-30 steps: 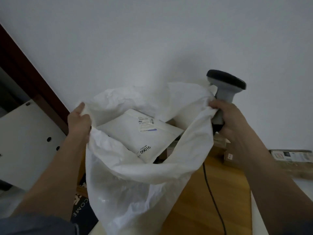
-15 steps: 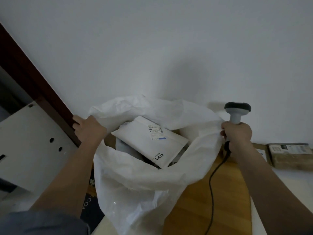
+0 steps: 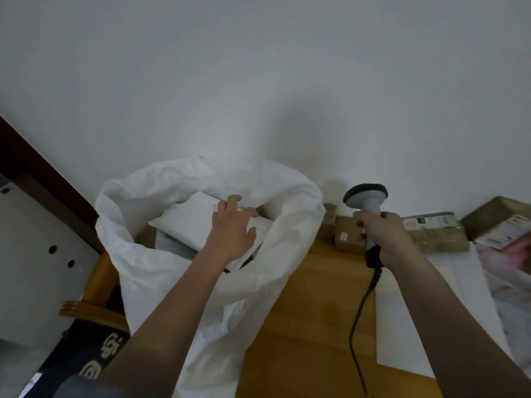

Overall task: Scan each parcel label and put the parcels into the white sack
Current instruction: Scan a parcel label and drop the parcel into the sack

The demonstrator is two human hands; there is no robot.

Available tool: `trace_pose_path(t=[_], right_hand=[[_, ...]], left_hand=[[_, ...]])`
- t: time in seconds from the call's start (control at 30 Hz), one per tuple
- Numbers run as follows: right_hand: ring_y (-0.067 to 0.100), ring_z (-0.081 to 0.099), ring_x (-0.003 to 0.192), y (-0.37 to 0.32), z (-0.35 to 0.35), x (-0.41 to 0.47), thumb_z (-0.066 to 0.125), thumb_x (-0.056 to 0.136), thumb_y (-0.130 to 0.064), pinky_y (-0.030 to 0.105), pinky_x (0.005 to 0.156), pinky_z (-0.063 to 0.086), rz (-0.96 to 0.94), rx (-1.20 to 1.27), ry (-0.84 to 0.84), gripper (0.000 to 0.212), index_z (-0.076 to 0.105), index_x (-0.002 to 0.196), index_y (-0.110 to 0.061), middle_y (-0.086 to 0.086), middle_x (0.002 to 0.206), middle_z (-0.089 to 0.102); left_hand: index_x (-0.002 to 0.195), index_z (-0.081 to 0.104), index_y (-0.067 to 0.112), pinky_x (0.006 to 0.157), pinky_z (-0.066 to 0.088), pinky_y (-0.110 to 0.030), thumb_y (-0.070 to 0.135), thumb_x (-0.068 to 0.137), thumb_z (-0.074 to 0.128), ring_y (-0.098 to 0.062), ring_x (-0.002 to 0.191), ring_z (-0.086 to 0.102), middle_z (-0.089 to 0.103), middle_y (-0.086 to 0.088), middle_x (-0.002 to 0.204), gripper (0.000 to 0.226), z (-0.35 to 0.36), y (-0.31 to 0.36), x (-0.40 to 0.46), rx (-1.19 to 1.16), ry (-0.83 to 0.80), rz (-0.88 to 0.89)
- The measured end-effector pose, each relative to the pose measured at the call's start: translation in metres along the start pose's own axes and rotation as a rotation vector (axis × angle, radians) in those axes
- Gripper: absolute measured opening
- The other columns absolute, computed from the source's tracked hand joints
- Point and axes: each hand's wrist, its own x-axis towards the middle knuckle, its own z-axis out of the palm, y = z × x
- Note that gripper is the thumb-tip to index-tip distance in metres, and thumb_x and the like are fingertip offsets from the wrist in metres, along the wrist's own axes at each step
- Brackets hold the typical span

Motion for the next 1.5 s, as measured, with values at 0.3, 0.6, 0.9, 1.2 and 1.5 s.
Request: trace_pose_path(t=[0.3, 0.6, 0.9, 1.2, 1.5], right_hand=[[0.015, 0.056, 0.056, 0.032, -0.147, 0.032, 0.068, 0.089, -0.019, 0.027, 0.050, 0.045, 0.051, -0.008, -0.050, 0.022, 0.058, 0.105, -0.009, 0.009, 0.087, 0.065], [0.013, 0.055, 0.051, 0.056, -0.277, 0.073, 0.065, 0.093, -0.021, 0.027, 0.051, 0.045, 0.137, -0.029, -0.037, 0.027, 0.058, 0.116, -0.009, 0.006, 0.094, 0.066], [0.012, 0.049, 0.058, 0.082, -0.324, 0.083, 0.058, 0.096, -0.018, 0.016, 0.042, 0.044, 0.210, -0.064, 0.032, 0.009, 0.053, 0.089, -0.016, 0.004, 0.081, 0.057], [0.018, 0.062, 0.058, 0.118, -0.336, 0.097, 0.065, 0.090, -0.020, 0.026, 0.052, 0.049, 0.273, -0.045, 0.135, 0.009, 0.063, 0.090, -0.012, 0.012, 0.078, 0.068], [0.015, 0.058, 0.052, 0.125, -0.330, 0.103, 0.067, 0.089, -0.021, 0.030, 0.054, 0.049, 0.274, -0.040, 0.159, 0.014, 0.067, 0.095, -0.008, 0.007, 0.074, 0.070]], left_hand=[[0.096, 0.070, 0.011, 0.079, 0.044, -0.038, -0.002, 0.076, 0.065, -0.031, 0.101, 0.052, 0.060, -0.012, 0.114, 0.025, 0.074, 0.163, -0.009, -0.030, 0.297, 0.162], [0.137, 0.048, 0.022, 0.104, 0.041, -0.032, 0.023, 0.097, 0.054, -0.021, 0.127, 0.046, 0.042, -0.002, 0.142, 0.041, 0.207, 0.285, -0.043, -0.165, -0.448, 0.080], [0.157, 0.009, 0.023, 0.118, 0.022, -0.038, 0.035, 0.090, 0.066, -0.021, 0.149, 0.016, 0.008, -0.003, 0.164, 0.088, 0.291, 0.312, -0.080, -0.115, -0.869, 0.011], [0.144, -0.032, 0.038, 0.114, 0.013, -0.063, 0.070, 0.068, 0.072, -0.046, 0.146, 0.011, -0.015, -0.016, 0.162, 0.133, 0.351, 0.341, -0.098, 0.164, -0.706, 0.218], [0.154, -0.012, 0.018, 0.117, 0.021, -0.055, 0.034, 0.098, 0.051, -0.042, 0.148, 0.008, -0.006, -0.019, 0.162, 0.086, 0.347, 0.330, -0.100, 0.219, -0.813, 0.320]])
